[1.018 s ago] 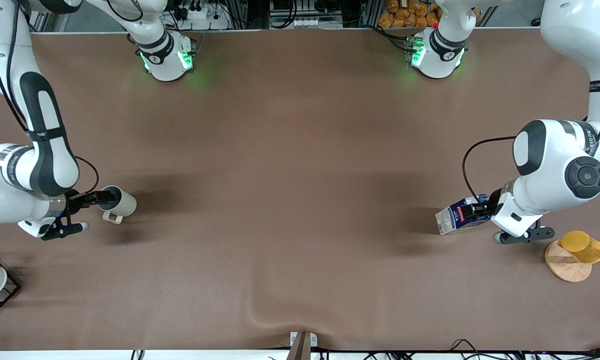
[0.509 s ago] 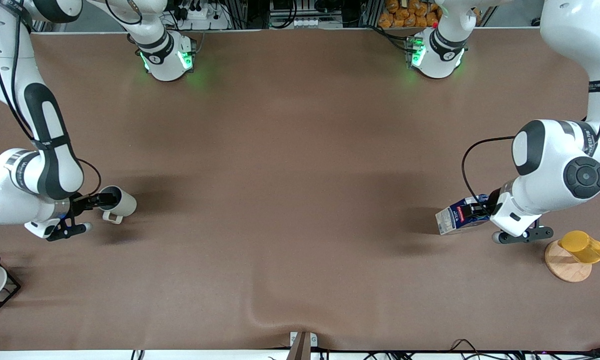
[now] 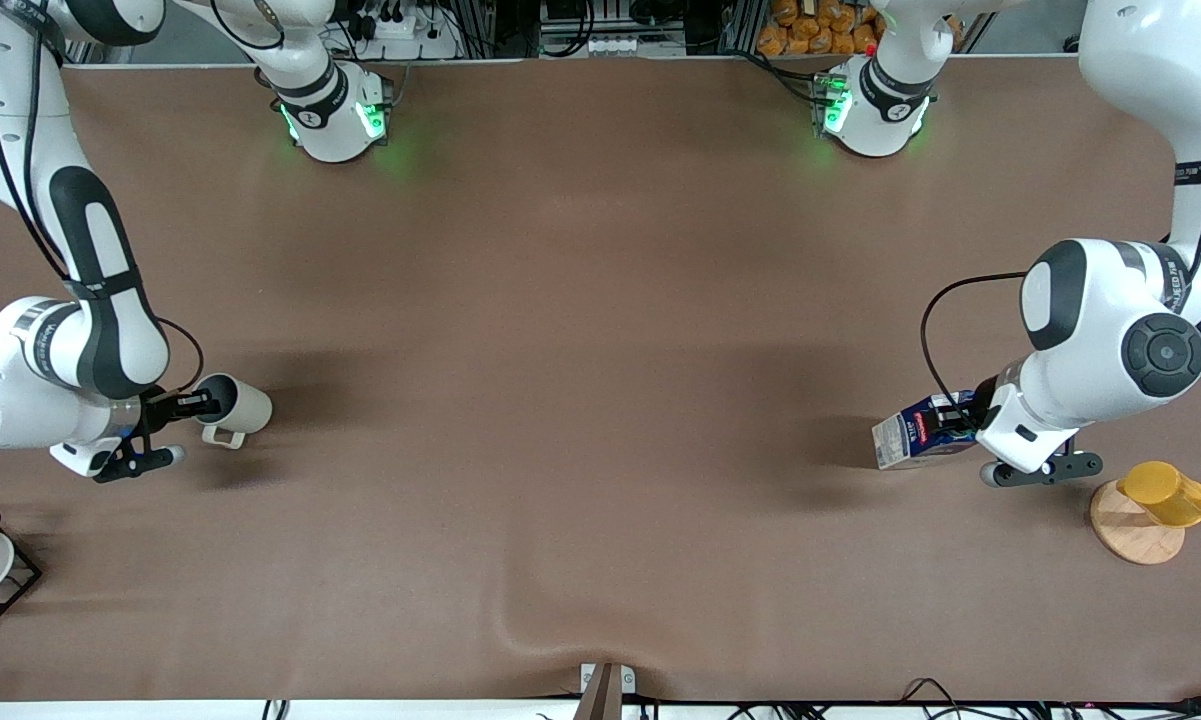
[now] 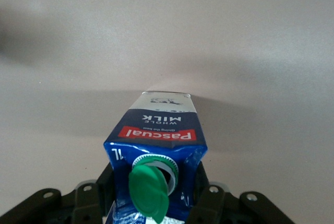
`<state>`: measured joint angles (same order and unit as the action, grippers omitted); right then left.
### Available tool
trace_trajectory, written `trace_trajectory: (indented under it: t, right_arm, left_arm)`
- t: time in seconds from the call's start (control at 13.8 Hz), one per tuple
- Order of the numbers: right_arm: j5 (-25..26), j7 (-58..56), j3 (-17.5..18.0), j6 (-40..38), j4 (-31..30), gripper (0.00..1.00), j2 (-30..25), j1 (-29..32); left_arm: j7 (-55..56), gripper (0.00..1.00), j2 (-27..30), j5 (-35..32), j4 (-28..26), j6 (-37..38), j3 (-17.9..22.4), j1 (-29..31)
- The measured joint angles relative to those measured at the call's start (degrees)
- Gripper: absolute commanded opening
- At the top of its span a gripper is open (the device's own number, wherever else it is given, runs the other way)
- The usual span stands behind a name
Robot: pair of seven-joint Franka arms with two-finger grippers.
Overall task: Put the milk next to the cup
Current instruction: 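Close the right gripper on the mug while the left gripper grasps the carton, then carry the mug and carton toward the table middle with both grippers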
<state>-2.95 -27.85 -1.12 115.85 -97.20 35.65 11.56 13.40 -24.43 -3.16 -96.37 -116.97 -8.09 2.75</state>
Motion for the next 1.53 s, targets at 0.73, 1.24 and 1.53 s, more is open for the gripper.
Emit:
trace_trajectory:
  t: [0.73,1.24,1.53]
  right_arm:
    - [-0.22,2.08,1.4,-3.72,7.56,0.0,-3.07,-5.03]
    - [-5.43,26.42,2.04,-9.2,8.26,0.0,-3.22,-19.38]
    - [-9.36,40.91,2.16,-6.75,8.23,0.0,-3.2,-30.2]
  left_arm:
    - [6.48,0.5,0.37,0.0,-0.02,0.53,-1.68,-0.97]
    - [9.17,0.5,2.98,0.01,0.19,1.8,-3.77,-1.11]
    - [9.18,0.5,4.45,0.01,0.33,4.33,-4.32,-1.08]
